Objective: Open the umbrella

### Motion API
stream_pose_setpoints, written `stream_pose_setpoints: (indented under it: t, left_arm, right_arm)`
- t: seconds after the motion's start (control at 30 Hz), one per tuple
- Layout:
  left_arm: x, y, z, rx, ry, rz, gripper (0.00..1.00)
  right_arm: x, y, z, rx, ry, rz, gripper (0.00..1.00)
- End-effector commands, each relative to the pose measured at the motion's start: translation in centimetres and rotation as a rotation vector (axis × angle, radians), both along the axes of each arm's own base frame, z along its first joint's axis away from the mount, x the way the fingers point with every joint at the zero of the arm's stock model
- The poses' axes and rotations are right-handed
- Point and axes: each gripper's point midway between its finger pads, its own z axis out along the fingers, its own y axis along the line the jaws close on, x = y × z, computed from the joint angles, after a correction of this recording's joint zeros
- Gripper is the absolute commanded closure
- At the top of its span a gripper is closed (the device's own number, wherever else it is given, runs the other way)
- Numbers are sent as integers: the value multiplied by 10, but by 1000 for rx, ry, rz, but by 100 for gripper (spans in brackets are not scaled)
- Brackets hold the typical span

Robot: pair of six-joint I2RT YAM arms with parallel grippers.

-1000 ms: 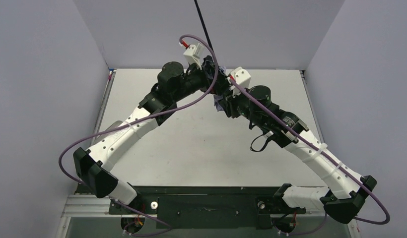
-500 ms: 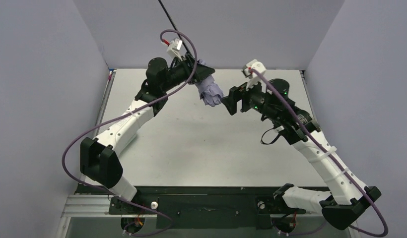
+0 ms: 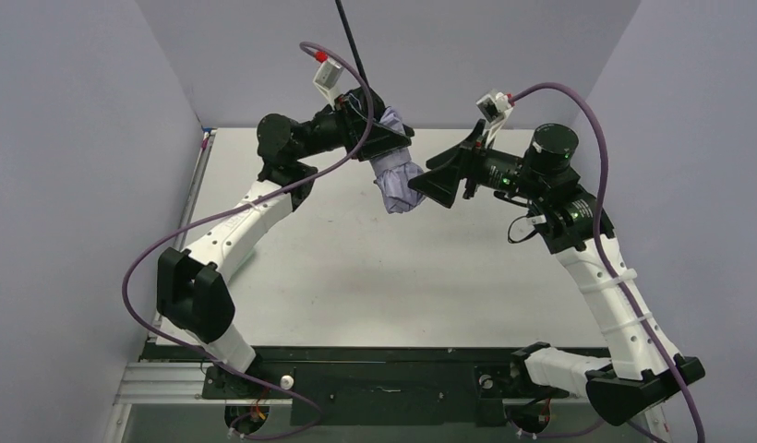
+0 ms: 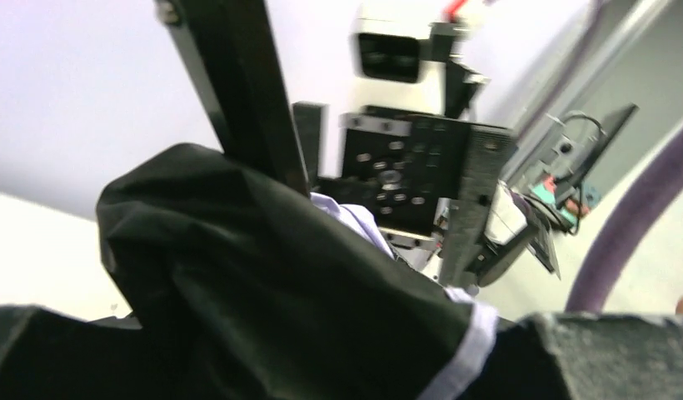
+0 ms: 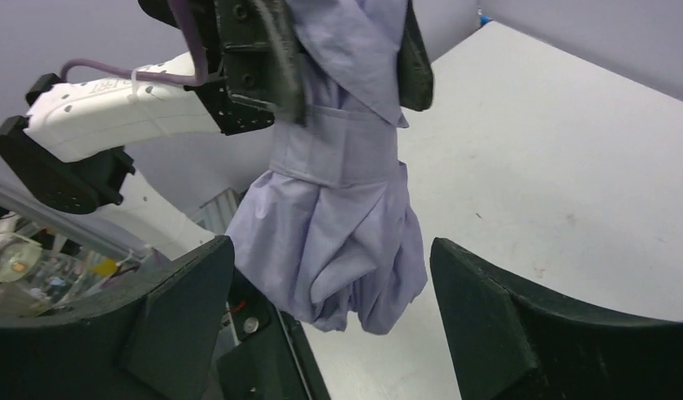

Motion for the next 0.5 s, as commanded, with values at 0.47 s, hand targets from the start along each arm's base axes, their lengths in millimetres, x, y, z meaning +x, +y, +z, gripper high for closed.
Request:
stream_pose_setpoints:
  t: [0.47]
  left_arm:
    - [-92,7,100,-182,-357,-194,100]
  right_arm:
    - [-43,65,27,224,-14,358,17]
